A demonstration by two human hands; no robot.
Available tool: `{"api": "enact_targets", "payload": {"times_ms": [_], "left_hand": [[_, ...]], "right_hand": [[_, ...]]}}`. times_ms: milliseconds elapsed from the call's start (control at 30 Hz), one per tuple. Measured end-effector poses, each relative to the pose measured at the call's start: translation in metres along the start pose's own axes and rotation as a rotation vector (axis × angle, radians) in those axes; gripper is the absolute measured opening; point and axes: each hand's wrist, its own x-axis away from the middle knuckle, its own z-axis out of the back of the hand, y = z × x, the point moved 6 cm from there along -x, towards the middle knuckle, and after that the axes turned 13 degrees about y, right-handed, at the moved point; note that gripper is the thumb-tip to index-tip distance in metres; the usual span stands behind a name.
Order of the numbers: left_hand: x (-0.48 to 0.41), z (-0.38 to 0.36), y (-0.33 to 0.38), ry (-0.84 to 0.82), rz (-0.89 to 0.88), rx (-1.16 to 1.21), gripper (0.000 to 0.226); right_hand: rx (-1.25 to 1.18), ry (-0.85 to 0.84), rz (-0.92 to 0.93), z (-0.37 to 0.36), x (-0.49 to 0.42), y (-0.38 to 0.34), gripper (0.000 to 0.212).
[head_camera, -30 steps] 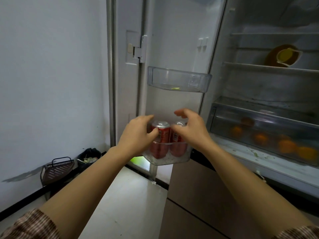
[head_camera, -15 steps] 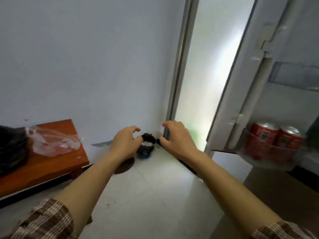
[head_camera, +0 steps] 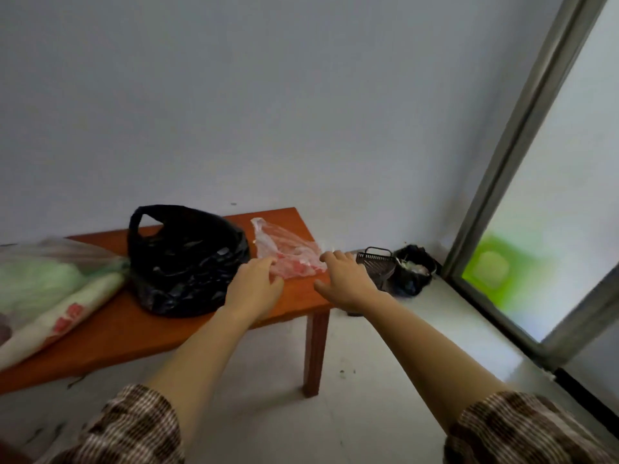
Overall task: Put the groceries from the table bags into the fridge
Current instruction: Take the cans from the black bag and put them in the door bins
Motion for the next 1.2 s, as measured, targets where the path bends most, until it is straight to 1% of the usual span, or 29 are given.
{"api": "enact_targets", "payload": {"times_ms": [200, 333, 467, 567, 733, 867, 967, 1033, 1133, 1200], "left_hand": [[-0.045, 0.006, -0.126, 0.011, 0.160, -0.050, 0.044], [-0.084, -0.004, -0.194, 0.004, 0.217, -0.089, 0.043], [-0.130, -0.021, -0.249, 0.000, 0.261, -0.097, 0.040], [-0.158, -0.038, -0.286, -0.057, 0.309, -0.115, 0.039], [-0.191, -0.060, -0.339, -0.157, 0.365, -0.123, 0.038], [-0.208, -0.072, -0.374, -0.218, 0.360, -0.167, 0.035], [-0.218, -0.081, -0.394, -0.303, 0.303, -0.196, 0.034], [-0.219, -0.086, -0.406, -0.407, 0.275, -0.213, 0.037], [-0.216, -0.096, -0.424, -0.565, 0.223, -0.181, 0.044], [-0.211, -0.102, -0.431, -0.672, 0.170, -0.152, 0.054]], "right_hand": [[-0.051, -0.103, 0.115, -0.080, -0.072, -0.082, 0.054], [-0.086, -0.127, 0.184, -0.132, -0.125, -0.115, 0.048], [-0.130, -0.144, 0.220, -0.179, -0.184, -0.131, 0.044], [-0.136, -0.184, 0.224, -0.211, -0.224, -0.139, 0.045], [-0.070, -0.290, 0.245, -0.263, -0.270, -0.150, 0.044], [-0.006, -0.351, 0.287, -0.301, -0.290, -0.156, 0.044], [0.069, -0.375, 0.304, -0.323, -0.299, -0.159, 0.043], [0.151, -0.393, 0.321, -0.335, -0.303, -0.158, 0.045], [0.243, -0.444, 0.328, -0.352, -0.305, -0.156, 0.057], [0.260, -0.464, 0.328, -0.361, -0.306, -0.156, 0.064]]}}
